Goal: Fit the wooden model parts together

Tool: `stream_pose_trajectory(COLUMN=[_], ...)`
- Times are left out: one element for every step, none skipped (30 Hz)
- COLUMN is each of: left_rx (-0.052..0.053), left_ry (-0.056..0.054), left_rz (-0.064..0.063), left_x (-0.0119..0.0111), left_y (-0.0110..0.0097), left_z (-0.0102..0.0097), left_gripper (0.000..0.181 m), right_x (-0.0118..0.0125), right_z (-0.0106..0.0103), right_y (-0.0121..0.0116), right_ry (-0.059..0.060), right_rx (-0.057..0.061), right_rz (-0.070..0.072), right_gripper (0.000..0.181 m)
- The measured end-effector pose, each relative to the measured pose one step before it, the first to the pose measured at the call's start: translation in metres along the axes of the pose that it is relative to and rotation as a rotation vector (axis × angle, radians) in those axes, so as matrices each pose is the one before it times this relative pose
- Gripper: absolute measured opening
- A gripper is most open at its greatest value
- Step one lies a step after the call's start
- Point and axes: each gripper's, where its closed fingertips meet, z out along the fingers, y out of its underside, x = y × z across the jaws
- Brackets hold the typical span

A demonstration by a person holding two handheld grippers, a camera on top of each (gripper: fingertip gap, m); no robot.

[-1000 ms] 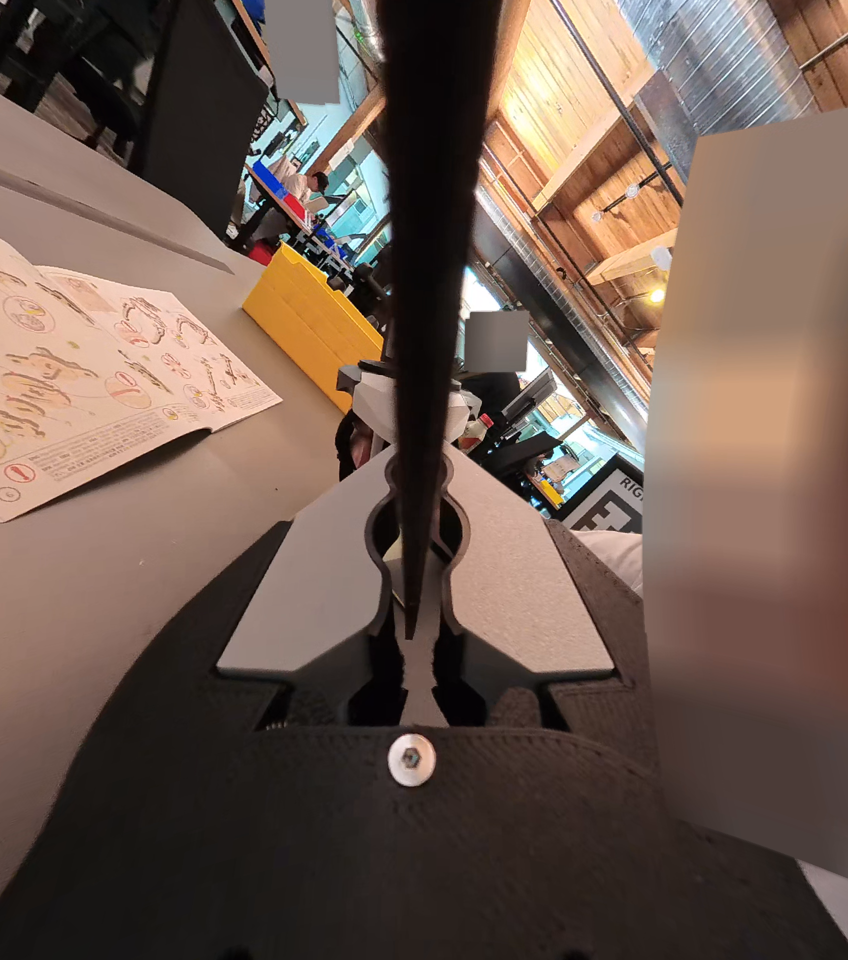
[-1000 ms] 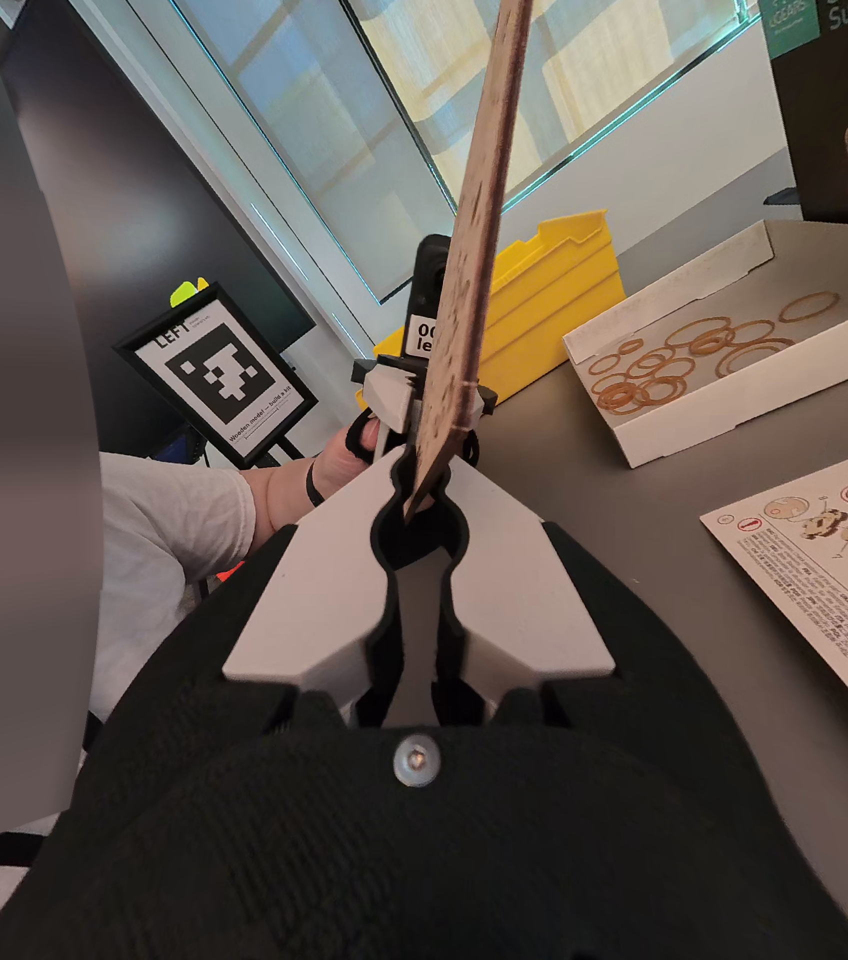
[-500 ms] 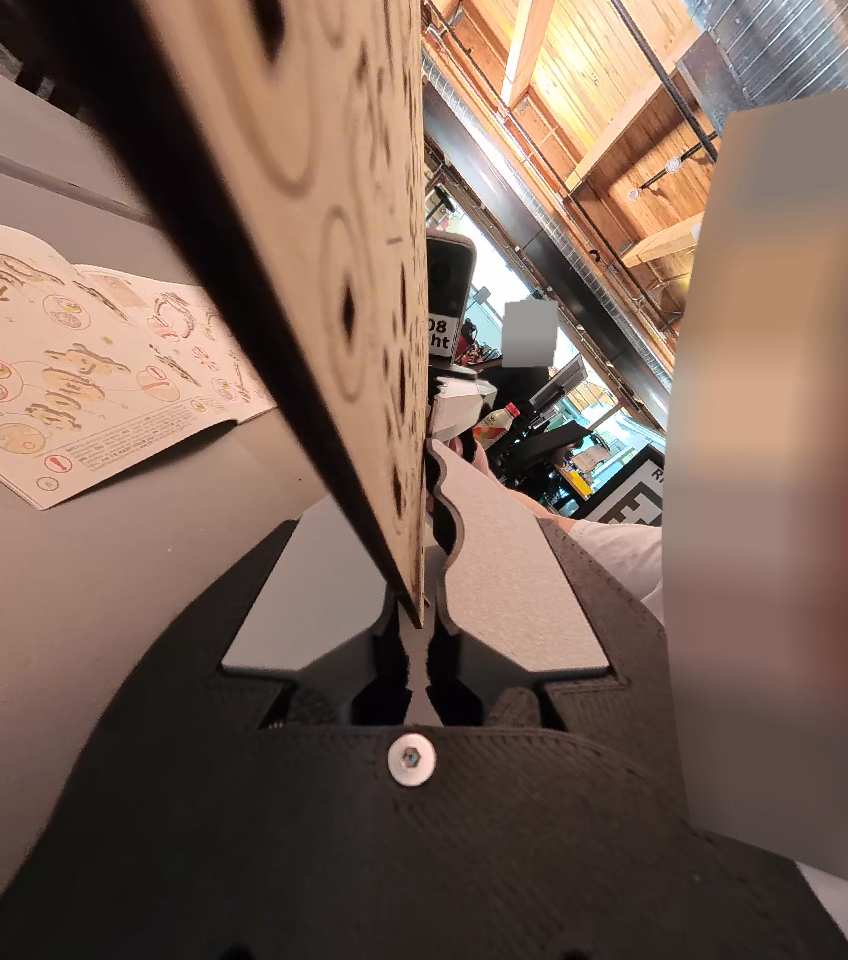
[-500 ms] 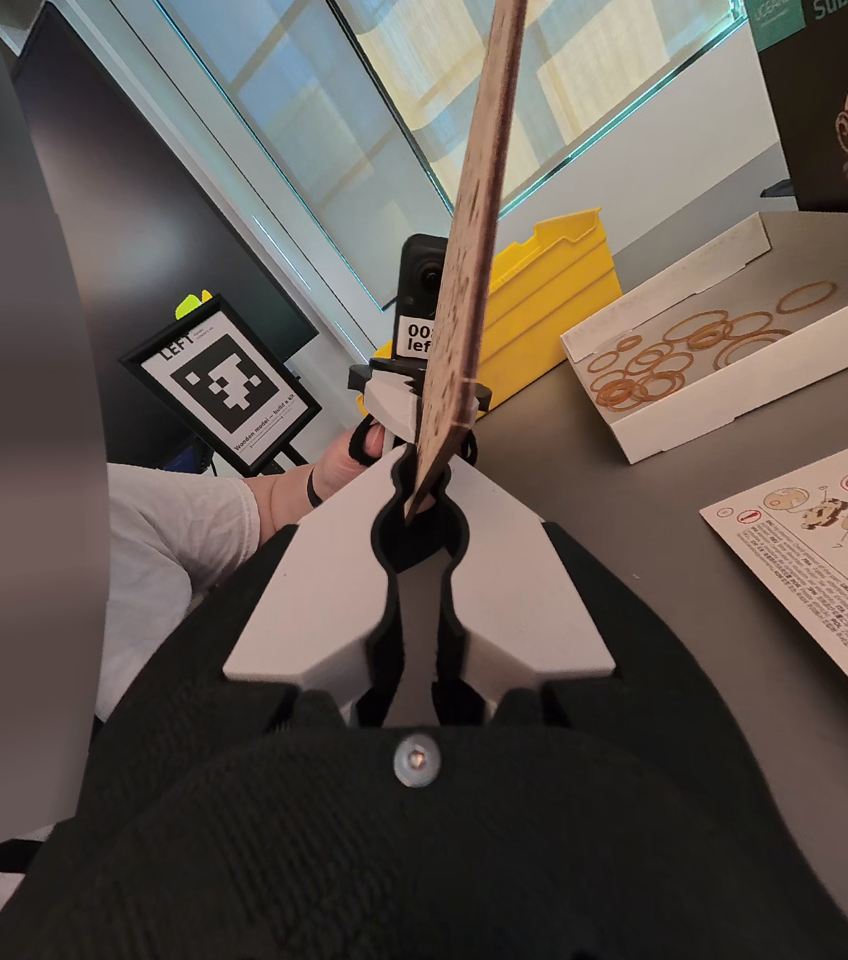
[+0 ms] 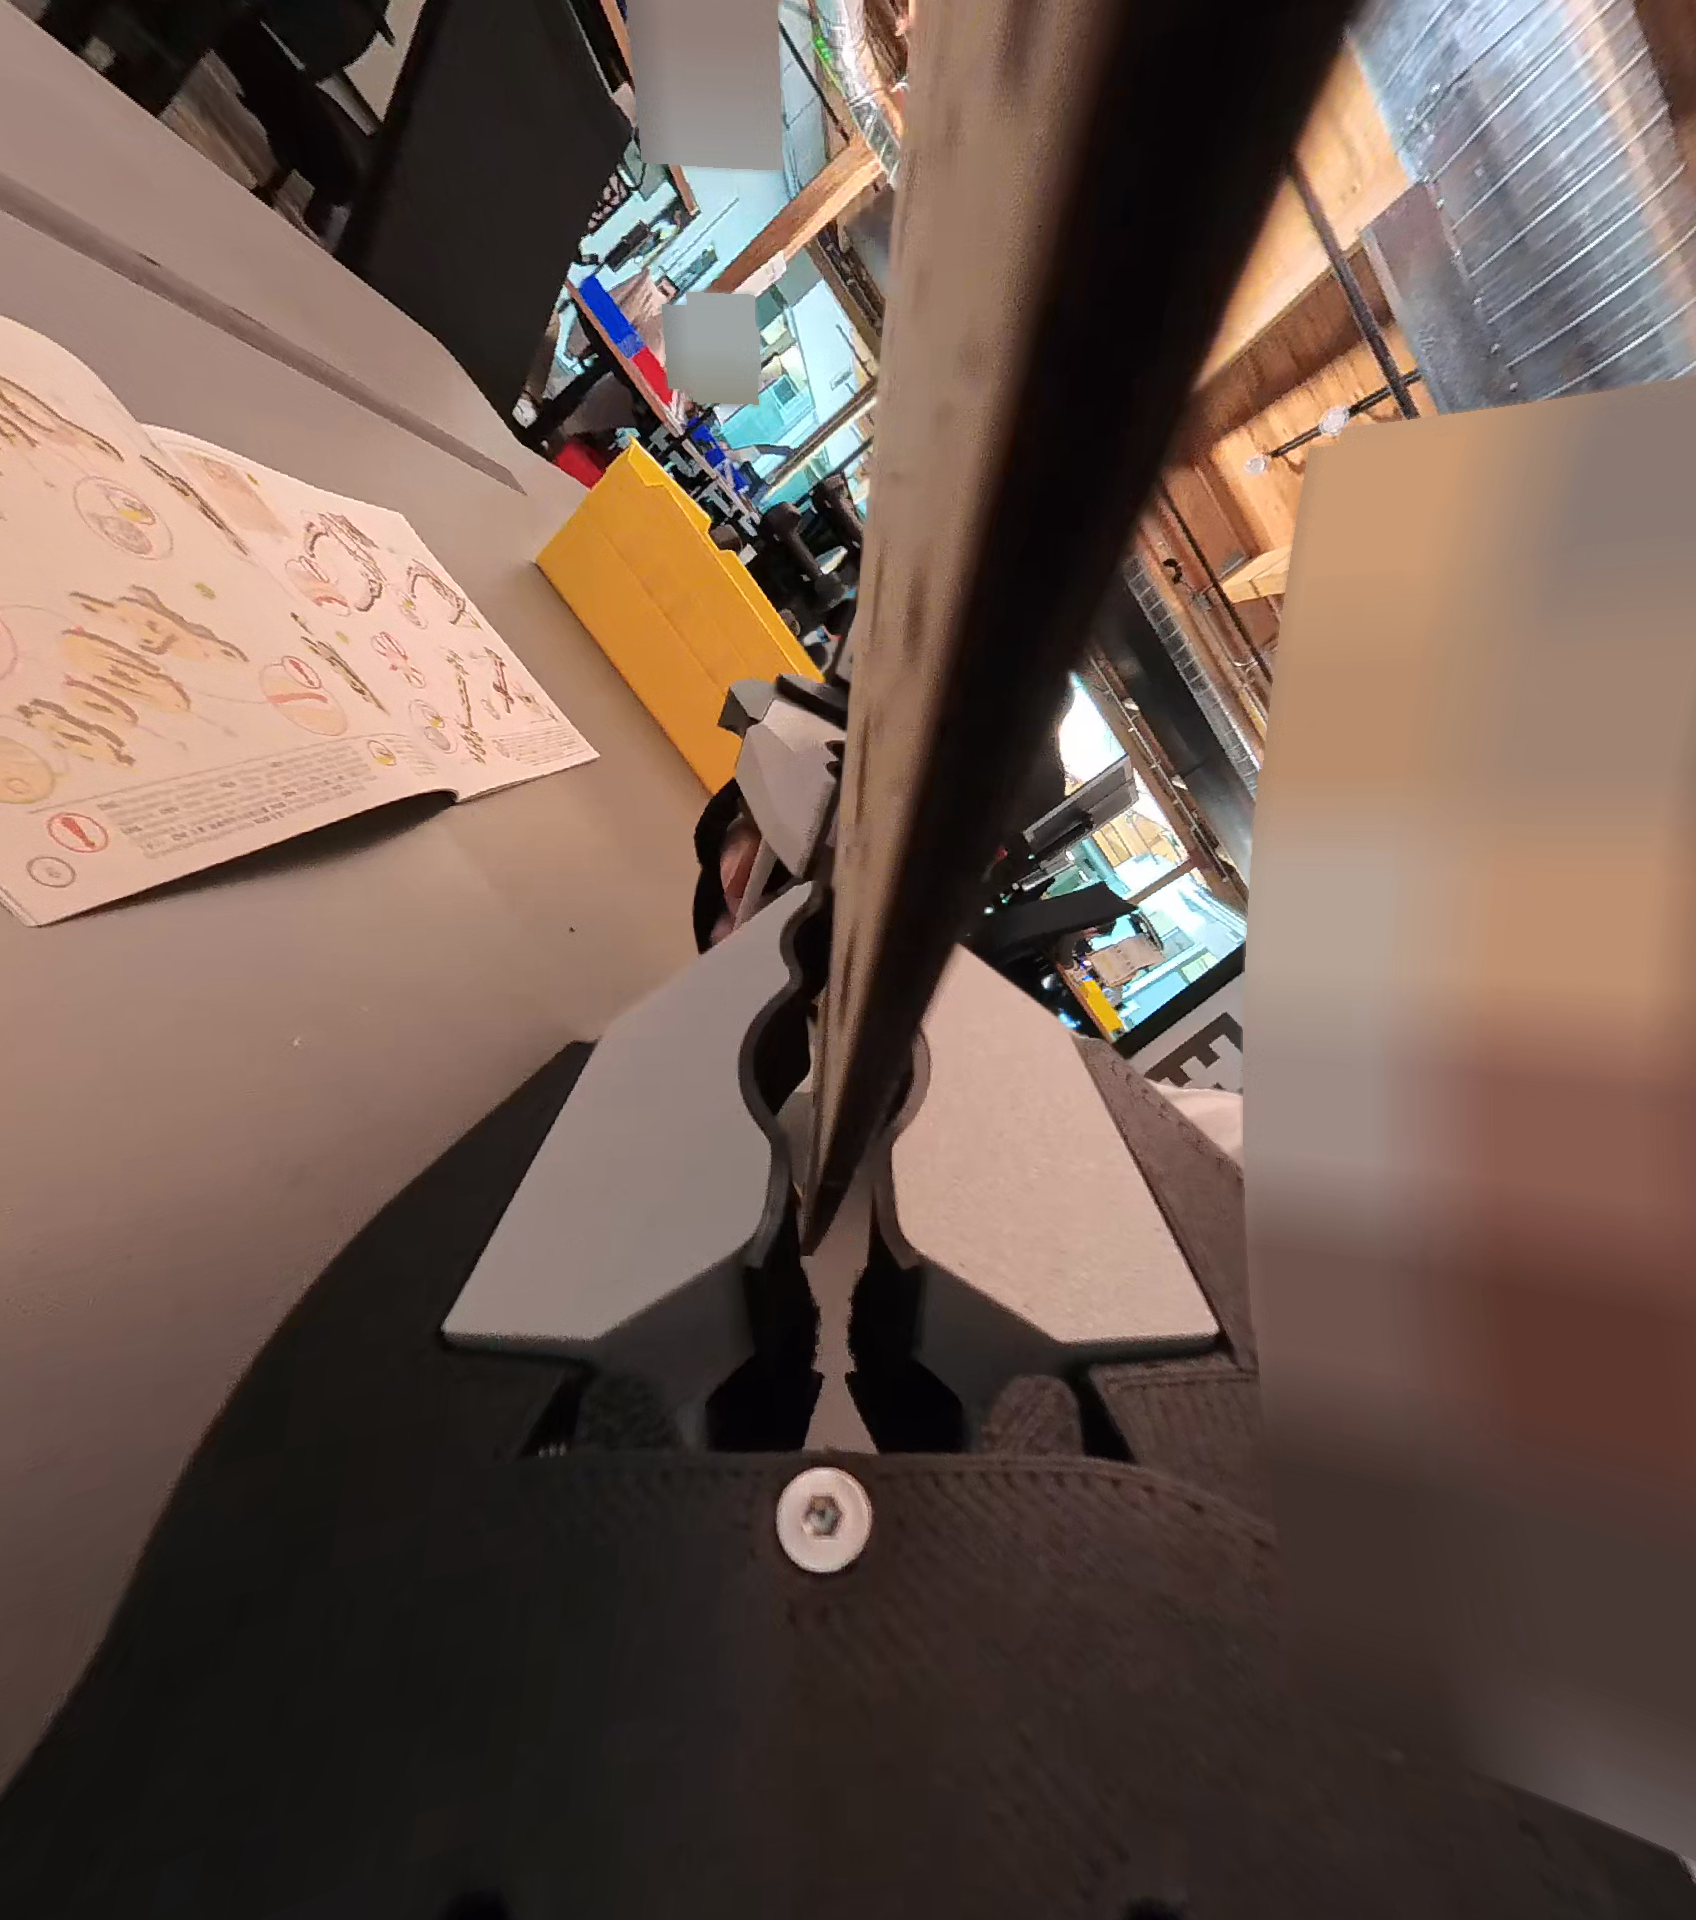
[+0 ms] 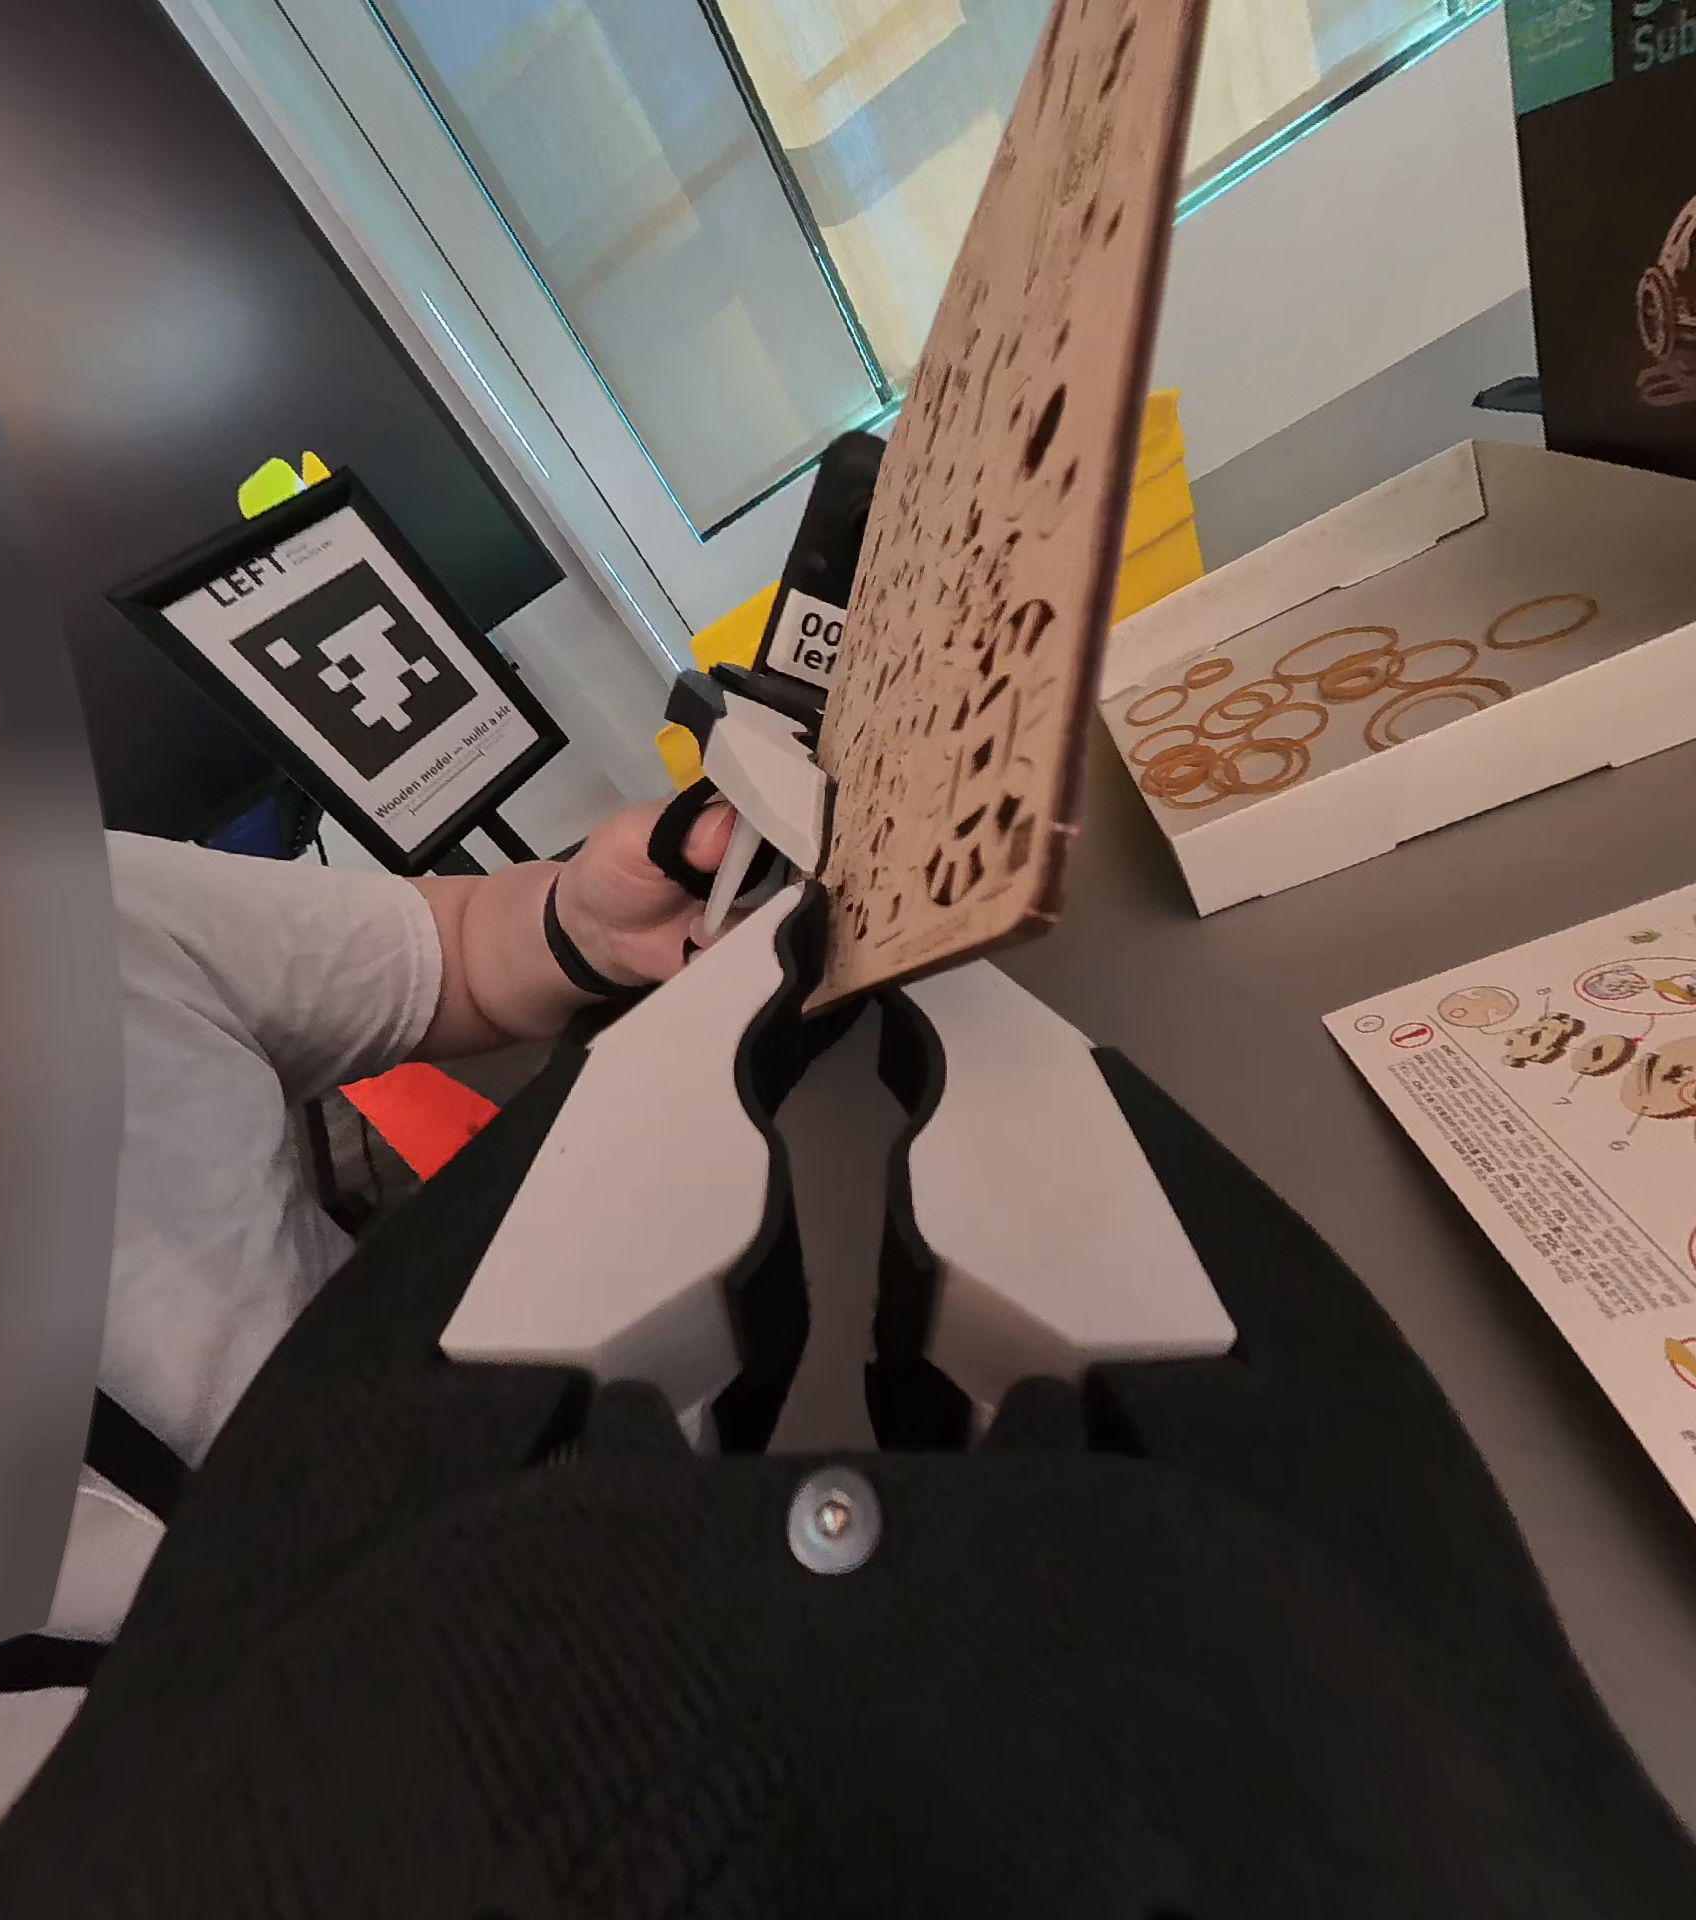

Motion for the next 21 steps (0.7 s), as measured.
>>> stream_pose_trajectory(left_rx=[0.0003, -0.0003, -0.0006, 0.0009, 0.0023, 0.0012, 0.0, 0.0008, 0.0003, -0.0003, -0.0001, 0.0002, 0.001, 0.0004, -0.0003, 0.0011, -0.0004, -0.0012, -0.0003, -0.0012, -0.002], left_ry=[-0.0096, -0.0045, -0.0005, -0.0003, -0.0006, -0.0005, -0.0003, -0.0024, -0.0043, -0.003, -0.0019, -0.0007, 0.0005, -0.0005, -0.0005, 0.0005, 0.0004, -0.0005, -0.0018, -0.0033, -0.0021], left_rz=[0.0035, 0.0, -0.0029, -0.0046, -0.0035, -0.001, 0.0003, 0.0022, 0.0028, 0.0007, -0.0004, -0.0006, -0.0007, 0.0006, 0.0003, -0.0013, -0.0009, 0.0009, 0.0026, 0.0055, 0.008], left_x=[-0.00129, -0.00074, -0.00038, -0.00052, -0.00019, -0.00012, 0.00015, -0.00001, -0.00052, -0.00037, -0.00026, -0.00013, 0.00014, 0.00013, 0.00016, 0.00013, 0.00007, 0.00001, 0.00002, -0.00018, -0.00016], left_y=[0.00017, 0.00004, 0.00007, -0.00005, 0.00001, 0.00003, -0.00004, 0.00005, 0.00016, 0.0002, 0.00015, 0.00003, -0.00012, -0.00008, 0.00002, -0.00002, 0.00017, 0.00003, -0.00002, 0.00007, -0.00012], left_z=[-0.00007, -0.00016, -0.00009, -0.00004, -0.00008, 0.00009, 0.00005, 0.00012, 0.00003, 0.00004, 0.00002, 0.0, -0.00002, -0.00001, -0.00007, 0.0001, 0.00009, 0.00003, -0.00001, -0.00003, -0.00004], left_gripper=[0.0, 0.0, 0.0, 0.001, 0.001, 0.001, 0.001, 0.001, 0.001, 0.001, 0.001, 0.001, 0.001, 0.001, 0.001, 0.001, 0.001, 0.001, 0.001, 0.001, 0.001], right_x=[0.0012, 0.00048, 0.00038, 0.00046, 0.00019, 0.0002, -0.00014, 0.00015, 0.0005, 0.00029, 0.00022, 0.00011, -0.00012, -0.00012, -0.00006, 0.00001, -0.00015, 0.00012, -0.00001, 0.00025, 0.00018], right_z=[0.00023, 0.00019, 0.00013, 0.00009, 0.00016, -0.00008, -0.00002, -0.00015, 0.00004, -0.00004, 0.00014, -0.00007, 0.00003, 0.00013, -0.00004, -0.00015, -0.00008, -0.00005, 0.00002, 0.00001, 0.00012], right_y=[0.00093, 0.00017, 0.00034, 0.00025, 0.00011, 0.00002, -0.00001, 0.00005, 0.00058, 0.00034, 0.00023, 0.00009, -0.0002, -0.00002, 0.00012, -0.00022, 0.00026, -0.00003, 0.00009, 0.00035, 0.00011], right_ry=[0.0061, -0.0003, -0.0004, 0.0029, 0.005, 0.0052, 0.0032, 0.0043, 0.0042, 0.0011, 0.0002, 0.001, 0.0028, 0.0041, 0.0025, 0.0016, 0.0009, -0.0001, -0.0003, 0.0025, 0.0014], right_rx=[-0.0038, 0.0012, -0.0014, -0.0016, -0.0024, -0.0038, -0.0029, -0.0024, -0.0031, -0.0004, 0.0002, -0.0003, 0.0011, -0.0023, -0.0037, -0.0006, -0.0013, -0.0003, -0.0002, -0.0036, -0.0017], right_rz=[-0.0041, 0.0041, 0.0043, -0.0043, -0.0075, -0.0062, -0.0047, -0.004, 0.0, 0.0024, 0.0021, -0.0007, -0.0062, -0.0056, -0.0054, -0.0041, -0.0014, -0.0001, -0.0022, -0.0044, -0.0033], right_gripper=[0.005, 0.005, 0.005, 0.005, 0.005, 0.005, 0.005, 0.005, 0.005, 0.005, 0.005, 0.005, 0.005, 0.005, 0.005, 0.005, 0.006, 0.006, 0.006, 0.005, 0.005])
